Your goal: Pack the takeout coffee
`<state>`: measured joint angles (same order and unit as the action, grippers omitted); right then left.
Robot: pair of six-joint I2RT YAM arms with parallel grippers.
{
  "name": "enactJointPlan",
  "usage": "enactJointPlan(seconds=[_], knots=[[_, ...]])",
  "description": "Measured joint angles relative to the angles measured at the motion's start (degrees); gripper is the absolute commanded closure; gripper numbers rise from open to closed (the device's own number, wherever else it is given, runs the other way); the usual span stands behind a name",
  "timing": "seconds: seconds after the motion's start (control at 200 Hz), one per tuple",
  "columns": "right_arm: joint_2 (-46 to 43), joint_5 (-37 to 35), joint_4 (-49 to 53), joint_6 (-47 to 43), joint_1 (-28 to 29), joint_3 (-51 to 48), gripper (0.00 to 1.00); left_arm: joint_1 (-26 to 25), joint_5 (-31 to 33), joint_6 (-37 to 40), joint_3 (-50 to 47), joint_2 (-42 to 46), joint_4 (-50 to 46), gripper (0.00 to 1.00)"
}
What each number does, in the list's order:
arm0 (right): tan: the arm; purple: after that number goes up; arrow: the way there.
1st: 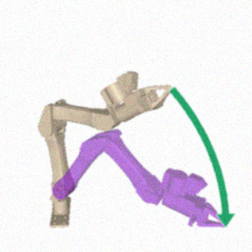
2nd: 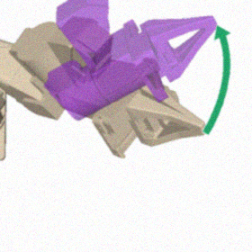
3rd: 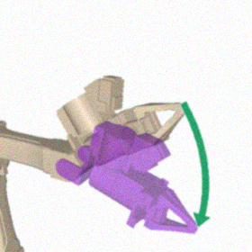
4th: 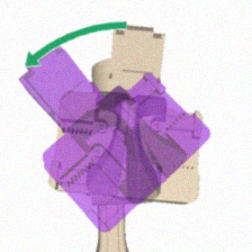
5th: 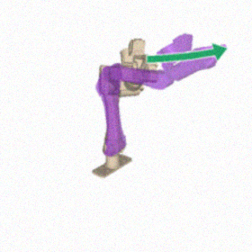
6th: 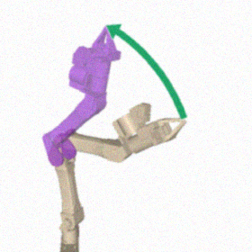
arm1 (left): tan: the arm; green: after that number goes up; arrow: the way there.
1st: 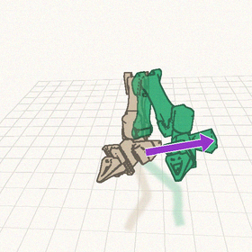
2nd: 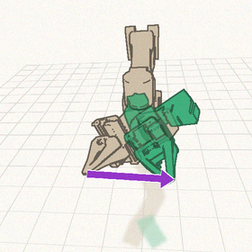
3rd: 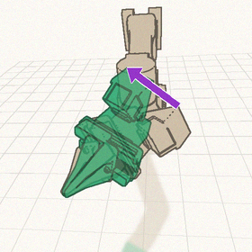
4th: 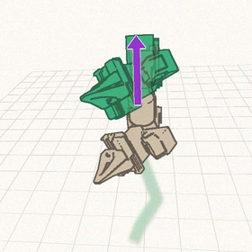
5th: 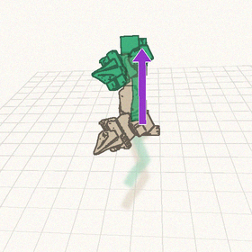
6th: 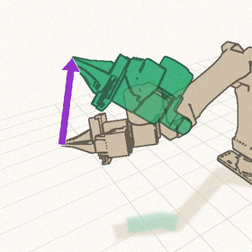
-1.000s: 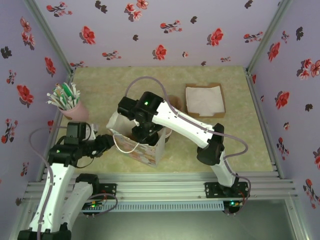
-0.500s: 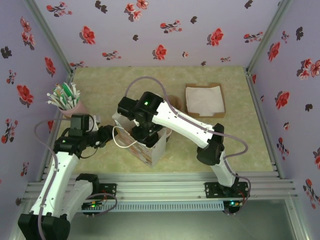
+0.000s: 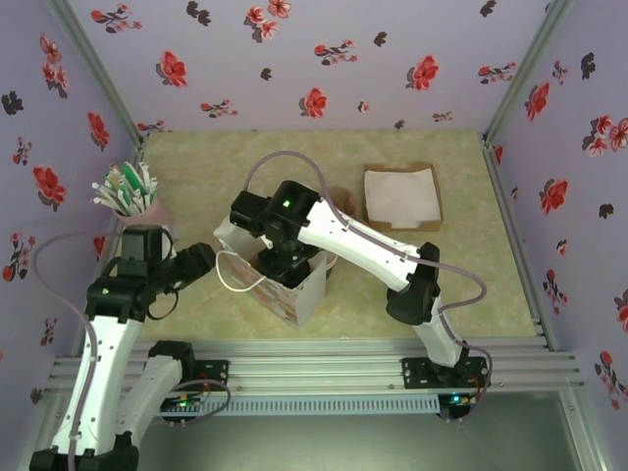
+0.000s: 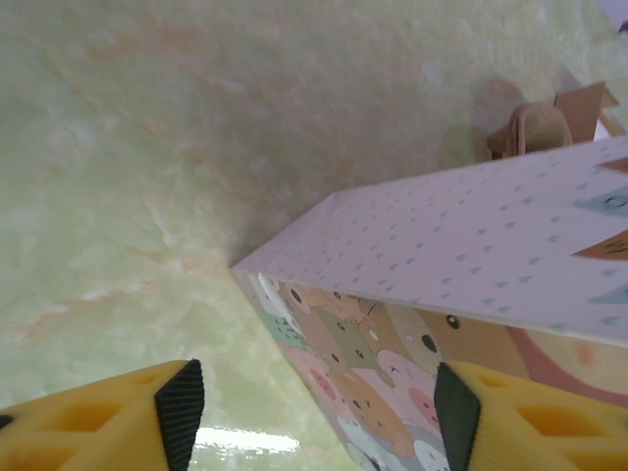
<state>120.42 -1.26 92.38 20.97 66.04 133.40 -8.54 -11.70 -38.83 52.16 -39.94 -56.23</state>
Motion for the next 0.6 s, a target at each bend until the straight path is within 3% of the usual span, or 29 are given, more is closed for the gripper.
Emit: enactJointPlan(seconds=[0.275,0.6], knots=[[0.00,0.22,0.00,-0.02,0.00,-0.31,0.37,0.17,5.25,2.99,6.40,0.37,-2.73,0.01],[0.00,0.37,0.00,-0.07,0.00,-2.51,0.37,1.09,7.21,5.77,12.48,-2.32,-2.93,0.01]])
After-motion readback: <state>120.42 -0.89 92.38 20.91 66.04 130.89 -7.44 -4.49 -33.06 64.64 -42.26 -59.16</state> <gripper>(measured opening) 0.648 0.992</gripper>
